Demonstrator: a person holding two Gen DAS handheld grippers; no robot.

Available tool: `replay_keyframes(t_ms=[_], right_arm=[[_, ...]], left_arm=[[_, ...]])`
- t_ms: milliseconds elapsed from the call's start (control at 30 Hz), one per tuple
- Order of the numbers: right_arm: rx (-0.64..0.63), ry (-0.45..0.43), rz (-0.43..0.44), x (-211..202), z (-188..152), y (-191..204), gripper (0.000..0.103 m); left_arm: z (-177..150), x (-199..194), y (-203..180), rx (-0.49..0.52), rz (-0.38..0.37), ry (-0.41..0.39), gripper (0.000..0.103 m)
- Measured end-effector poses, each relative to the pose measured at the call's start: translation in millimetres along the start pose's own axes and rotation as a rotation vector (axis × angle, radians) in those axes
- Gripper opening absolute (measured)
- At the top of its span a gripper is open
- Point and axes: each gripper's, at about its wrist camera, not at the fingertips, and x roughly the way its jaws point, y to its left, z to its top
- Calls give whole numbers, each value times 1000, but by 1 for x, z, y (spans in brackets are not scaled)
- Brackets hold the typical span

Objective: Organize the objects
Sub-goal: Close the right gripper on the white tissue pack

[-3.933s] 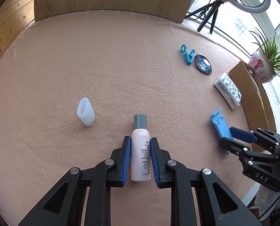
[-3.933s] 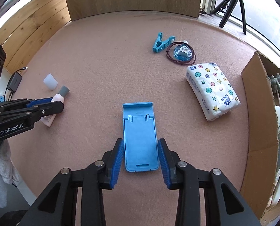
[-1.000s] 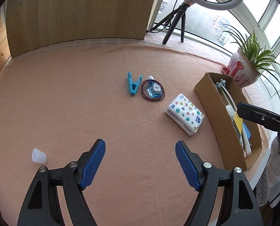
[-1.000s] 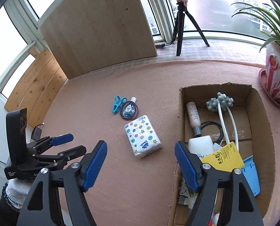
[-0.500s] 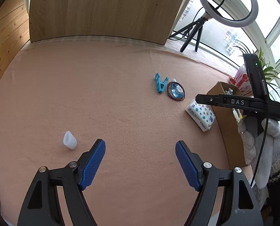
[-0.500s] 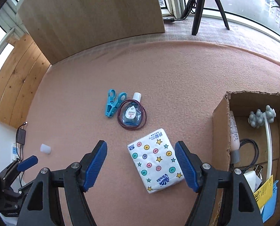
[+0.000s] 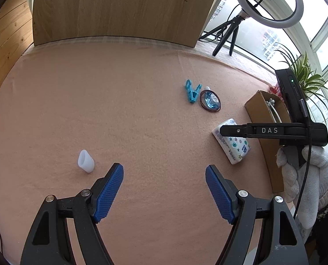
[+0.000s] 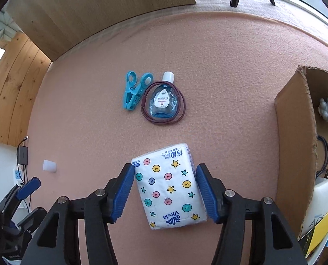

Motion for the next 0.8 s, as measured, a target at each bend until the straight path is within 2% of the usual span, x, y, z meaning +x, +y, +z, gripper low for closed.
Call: replay_keyframes(t_ms=[267, 467, 700, 800], right_arm=[[68, -12, 89, 1, -36, 13, 52], [65, 10, 167, 3, -57, 32, 52], [-59, -37, 111, -12, -69, 43, 52], [-66, -48, 94, -12, -70, 41, 52]], left_arm=[[-8, 6, 4, 10, -8, 28, 80], [-21, 13, -11, 51, -40, 69, 80], [-29, 30, -34, 71, -75, 106, 80], [-30, 38, -44, 77, -72, 108, 80]])
